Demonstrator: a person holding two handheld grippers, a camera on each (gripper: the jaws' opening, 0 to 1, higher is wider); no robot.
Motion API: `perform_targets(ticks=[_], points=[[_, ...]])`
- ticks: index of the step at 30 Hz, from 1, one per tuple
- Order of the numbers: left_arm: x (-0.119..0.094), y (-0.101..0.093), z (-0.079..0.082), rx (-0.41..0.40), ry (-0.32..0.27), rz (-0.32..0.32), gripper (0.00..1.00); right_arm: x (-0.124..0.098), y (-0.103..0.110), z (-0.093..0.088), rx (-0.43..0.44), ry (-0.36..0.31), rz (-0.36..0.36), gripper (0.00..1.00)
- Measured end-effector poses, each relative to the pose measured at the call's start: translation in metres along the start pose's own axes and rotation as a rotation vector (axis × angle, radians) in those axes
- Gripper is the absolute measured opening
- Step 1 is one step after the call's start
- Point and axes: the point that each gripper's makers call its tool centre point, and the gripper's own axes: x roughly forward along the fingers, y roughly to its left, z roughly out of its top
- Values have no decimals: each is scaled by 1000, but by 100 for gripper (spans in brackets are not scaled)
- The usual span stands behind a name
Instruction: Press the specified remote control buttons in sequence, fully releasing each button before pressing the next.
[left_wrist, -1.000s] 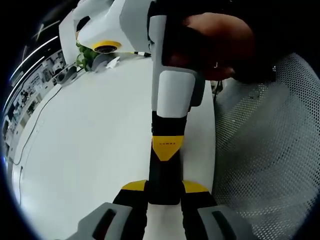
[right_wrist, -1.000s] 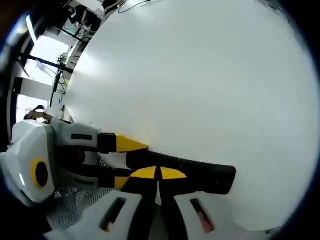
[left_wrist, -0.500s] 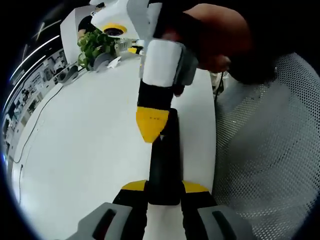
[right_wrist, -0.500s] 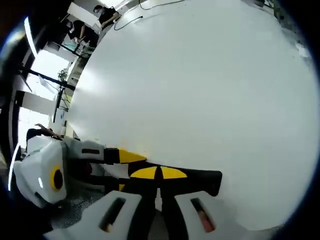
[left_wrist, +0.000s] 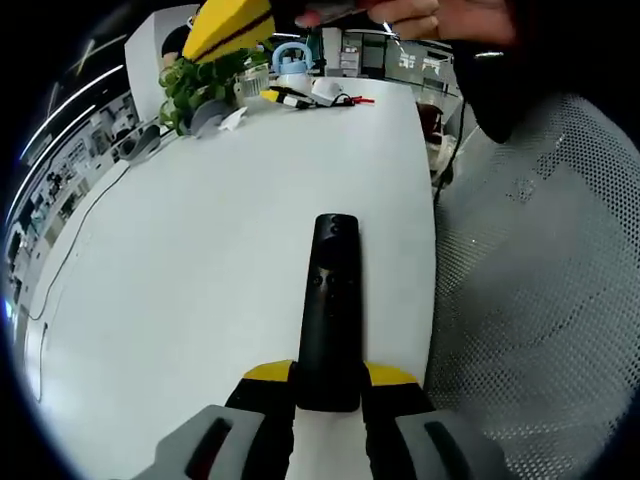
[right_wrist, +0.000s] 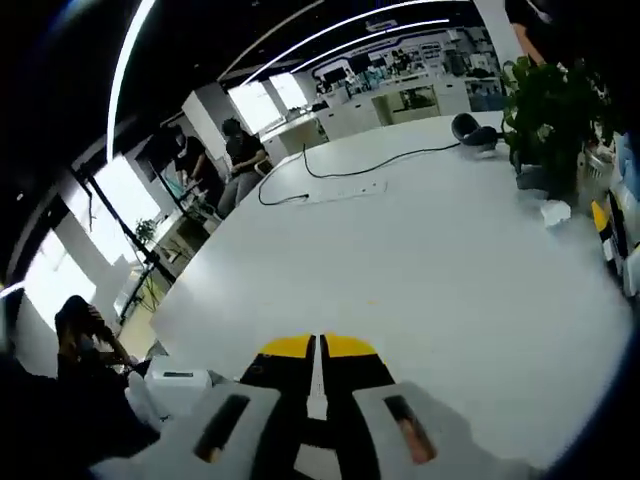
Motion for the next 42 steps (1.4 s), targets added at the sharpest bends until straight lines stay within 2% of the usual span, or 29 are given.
perform_targets(ticks=[1,3,4,5,6,7,8,12,14,16,20,23,26,27,28,33,36,38,42], points=[[0,0,0,-1,2,1,25,-10,5,10,-23,-56,9,10],[0,0,0,-2,6,2,25,-22,11,19,-67,-115,18,15],[0,0,0,-2,7,3,25,-28,18,21,-93,-139,48,21],[0,0,0,-4,8,5,25,-33,23,19,-86,-135,66,26],[0,0,0,-5,8,6,25,-39,25,17,-82,-148,68,32],[0,0,0,-5,7,7,25,-44,28,20,-106,-179,75,34],[0,0,0,-7,7,8,25,-50,29,20,-135,-212,60,35],[0,0,0,-17,6,13,25,-66,28,13,-232,-239,-7,50],[0,0,0,-19,7,14,25,-75,22,11,-240,-270,-63,50],[0,0,0,-21,5,15,25,-82,20,8,-217,-283,-82,55],[0,0,0,-22,11,16,25,-101,8,7,-273,-342,-182,65],[1,-1,1,-13,26,22,25,-111,6,6,-309,-388,-228,75],[1,0,0,-22,28,22,25,-117,3,12,-347,-457,-288,90],[1,0,0,-25,29,22,25,-118,3,15,-351,-489,-300,98],[1,0,0,-30,31,23,25,-118,3,16,-355,-496,-301,100],[1,0,0,-40,39,26,25,-115,-4,12,-346,-476,-320,100],[1,1,0,-41,38,26,25,-112,-12,6,-348,-430,-350,100],[1,1,0,-42,32,27,25,-116,-13,8,-370,-443,-379,100],[1,1,1,-29,31,22,24,-119,-14,10,-363,-461,-383,100]])
